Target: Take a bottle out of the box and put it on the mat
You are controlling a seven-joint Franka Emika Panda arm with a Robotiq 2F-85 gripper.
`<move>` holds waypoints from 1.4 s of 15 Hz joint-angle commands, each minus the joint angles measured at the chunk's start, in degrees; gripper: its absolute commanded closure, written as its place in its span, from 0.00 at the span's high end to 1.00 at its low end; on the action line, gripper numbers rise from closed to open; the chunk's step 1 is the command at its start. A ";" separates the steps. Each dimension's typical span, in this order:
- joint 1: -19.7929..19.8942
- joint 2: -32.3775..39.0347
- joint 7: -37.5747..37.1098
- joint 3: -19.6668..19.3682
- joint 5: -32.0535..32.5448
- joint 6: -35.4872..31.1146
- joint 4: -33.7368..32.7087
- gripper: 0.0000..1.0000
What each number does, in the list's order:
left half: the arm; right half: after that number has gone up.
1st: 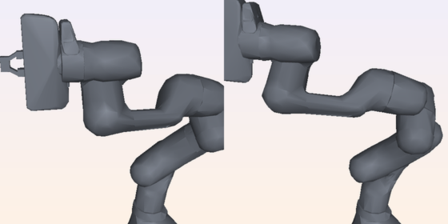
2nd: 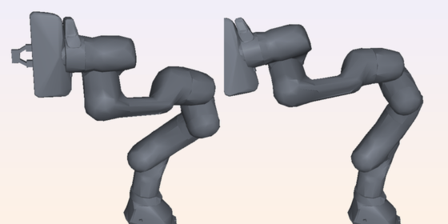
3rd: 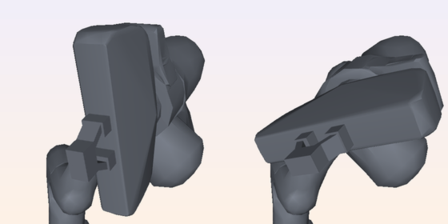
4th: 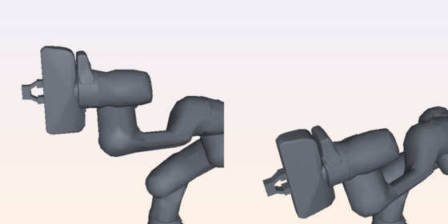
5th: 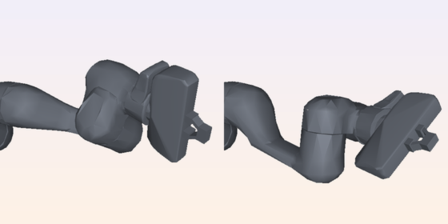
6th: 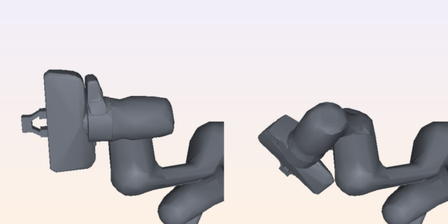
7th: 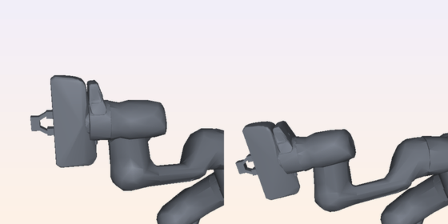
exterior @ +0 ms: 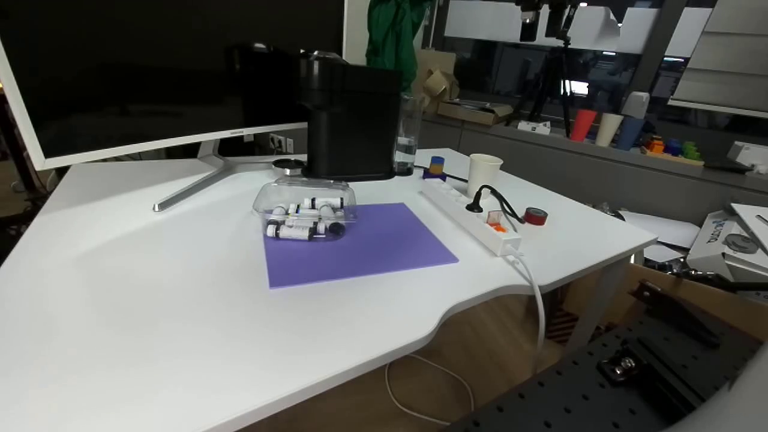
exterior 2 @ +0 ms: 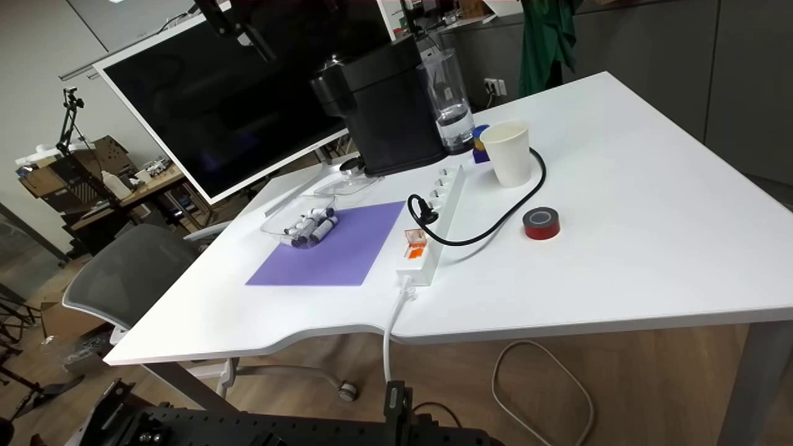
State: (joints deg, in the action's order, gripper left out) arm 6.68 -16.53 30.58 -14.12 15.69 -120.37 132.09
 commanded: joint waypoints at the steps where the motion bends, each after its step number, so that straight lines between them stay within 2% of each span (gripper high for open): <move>1: -0.78 3.33 -5.06 3.04 0.71 -6.07 1.99 1.00; 7: -3.98 14.84 -16.38 9.75 -0.30 -20.08 5.18 1.00; 9: -5.32 19.22 -22.00 11.80 -1.35 -23.01 5.05 1.00; 13: -8.03 26.53 -31.37 14.06 -3.02 -24.84 3.31 1.00; 17: -9.63 32.49 -32.67 15.44 -7.49 -27.00 0.56 1.00; 18: -9.46 29.85 -30.57 14.81 -6.12 -27.02 3.33 1.00; 21: -9.90 32.48 -30.68 15.22 -7.43 -27.42 1.55 1.00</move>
State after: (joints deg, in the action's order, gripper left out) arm -3.09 15.99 -0.18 1.21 8.35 -147.88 133.68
